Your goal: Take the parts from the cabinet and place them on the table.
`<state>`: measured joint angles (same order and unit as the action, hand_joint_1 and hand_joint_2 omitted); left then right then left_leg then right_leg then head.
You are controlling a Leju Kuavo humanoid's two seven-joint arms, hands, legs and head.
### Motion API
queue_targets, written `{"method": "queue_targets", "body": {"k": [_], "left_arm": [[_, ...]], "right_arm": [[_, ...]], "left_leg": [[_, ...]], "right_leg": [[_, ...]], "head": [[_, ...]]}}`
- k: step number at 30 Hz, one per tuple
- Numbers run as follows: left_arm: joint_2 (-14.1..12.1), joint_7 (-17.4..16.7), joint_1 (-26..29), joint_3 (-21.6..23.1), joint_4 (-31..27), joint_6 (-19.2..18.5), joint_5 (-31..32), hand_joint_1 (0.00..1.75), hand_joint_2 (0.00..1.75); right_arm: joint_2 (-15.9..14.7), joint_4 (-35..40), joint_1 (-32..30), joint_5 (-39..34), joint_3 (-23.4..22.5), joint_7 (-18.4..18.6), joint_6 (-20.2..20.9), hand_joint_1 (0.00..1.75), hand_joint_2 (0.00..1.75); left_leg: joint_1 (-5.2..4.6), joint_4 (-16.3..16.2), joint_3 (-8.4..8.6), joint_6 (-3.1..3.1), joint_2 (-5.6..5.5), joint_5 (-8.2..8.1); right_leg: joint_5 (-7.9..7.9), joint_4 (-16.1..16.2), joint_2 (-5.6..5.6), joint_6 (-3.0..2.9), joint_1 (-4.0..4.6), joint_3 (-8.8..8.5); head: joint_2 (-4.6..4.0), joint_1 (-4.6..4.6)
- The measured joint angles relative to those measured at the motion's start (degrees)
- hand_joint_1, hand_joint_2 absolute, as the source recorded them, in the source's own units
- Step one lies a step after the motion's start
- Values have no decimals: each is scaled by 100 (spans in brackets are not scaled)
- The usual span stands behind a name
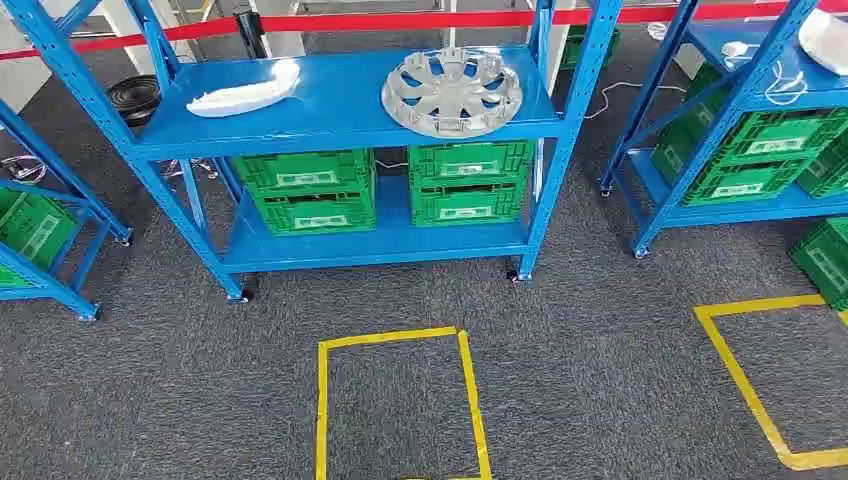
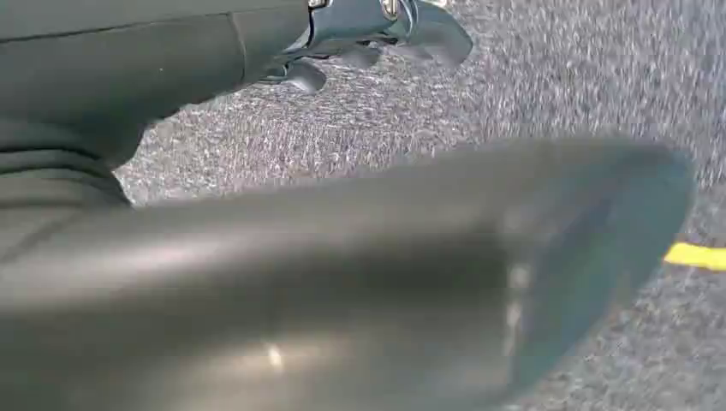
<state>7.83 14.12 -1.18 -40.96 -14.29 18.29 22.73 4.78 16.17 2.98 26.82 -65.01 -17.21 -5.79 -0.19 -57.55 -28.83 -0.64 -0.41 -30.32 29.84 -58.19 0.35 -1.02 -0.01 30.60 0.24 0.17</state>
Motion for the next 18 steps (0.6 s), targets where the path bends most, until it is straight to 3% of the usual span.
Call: {"method": "queue_targets", "body": {"k": [5,10,14,18], "left_arm": [[63,111,-86,-489,94,-127,190,0,0],[118,210,-170,-868,168,-326,428,0,0],[157,262,-205,-1007,201,-439,557,0,0],[173,295,-223,-1071,225,-461,649,0,0]], "right_arm": [[-388,2,312,170,-628,-550,137,0,175],[-748,63,723,321,-974,-1119,236,0,175],[-914,217,1100,417,-939,-1508,155,0,175],[-957,659,1502,387,-473,-1593,-66,0,175]], "left_leg": [[0,-1,3,2,2,-1],[-4,-3,13,4,3,0],[-6,-3,14,4,12,0],[-6,-3,27,7,10,2]], "right_leg": [[-7,5,1,11,-4,-6],[-13,6,4,21,-10,-12],[-14,7,14,22,-11,-18],[-17,8,14,26,-11,-19]], "head": [[0,2],[0,2],[0,0],[0,0]]}}
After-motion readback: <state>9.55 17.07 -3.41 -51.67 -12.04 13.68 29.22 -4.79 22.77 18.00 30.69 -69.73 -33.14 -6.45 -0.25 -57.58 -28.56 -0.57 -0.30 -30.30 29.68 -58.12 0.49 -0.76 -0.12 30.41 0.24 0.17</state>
